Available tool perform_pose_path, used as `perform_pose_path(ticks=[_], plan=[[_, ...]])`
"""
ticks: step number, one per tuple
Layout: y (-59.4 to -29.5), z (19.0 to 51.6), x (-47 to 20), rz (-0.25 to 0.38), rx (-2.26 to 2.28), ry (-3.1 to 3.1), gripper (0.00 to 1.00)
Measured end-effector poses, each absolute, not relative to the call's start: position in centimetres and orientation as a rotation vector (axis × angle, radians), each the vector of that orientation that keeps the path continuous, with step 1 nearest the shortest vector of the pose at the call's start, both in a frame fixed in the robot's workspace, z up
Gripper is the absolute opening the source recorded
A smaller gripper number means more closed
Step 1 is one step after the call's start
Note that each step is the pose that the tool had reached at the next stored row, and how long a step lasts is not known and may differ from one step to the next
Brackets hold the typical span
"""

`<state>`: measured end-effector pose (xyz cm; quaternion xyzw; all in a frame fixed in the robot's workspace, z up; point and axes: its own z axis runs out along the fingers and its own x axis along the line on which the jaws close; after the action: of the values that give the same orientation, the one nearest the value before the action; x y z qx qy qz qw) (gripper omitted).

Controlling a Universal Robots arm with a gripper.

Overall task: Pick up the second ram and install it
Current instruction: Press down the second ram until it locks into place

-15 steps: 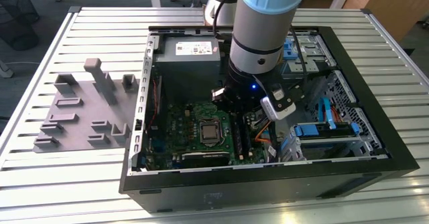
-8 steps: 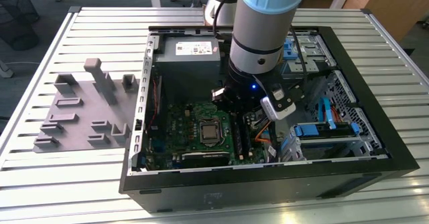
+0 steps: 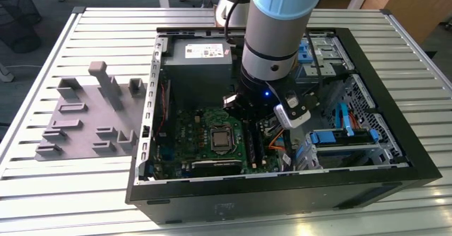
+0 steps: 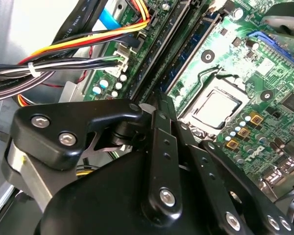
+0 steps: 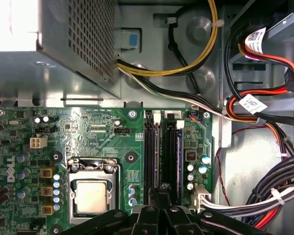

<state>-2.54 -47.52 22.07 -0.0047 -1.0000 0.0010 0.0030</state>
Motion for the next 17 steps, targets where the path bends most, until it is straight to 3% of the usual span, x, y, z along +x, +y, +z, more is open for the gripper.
perform_pose_path(ticks=[10, 17], plan=[[-47.5, 21.4, -2.5, 0.004, -0.015, -3.135, 0.11], [-47.5, 23.2, -2.5, 0.002, -0.015, -3.136, 0.11]])
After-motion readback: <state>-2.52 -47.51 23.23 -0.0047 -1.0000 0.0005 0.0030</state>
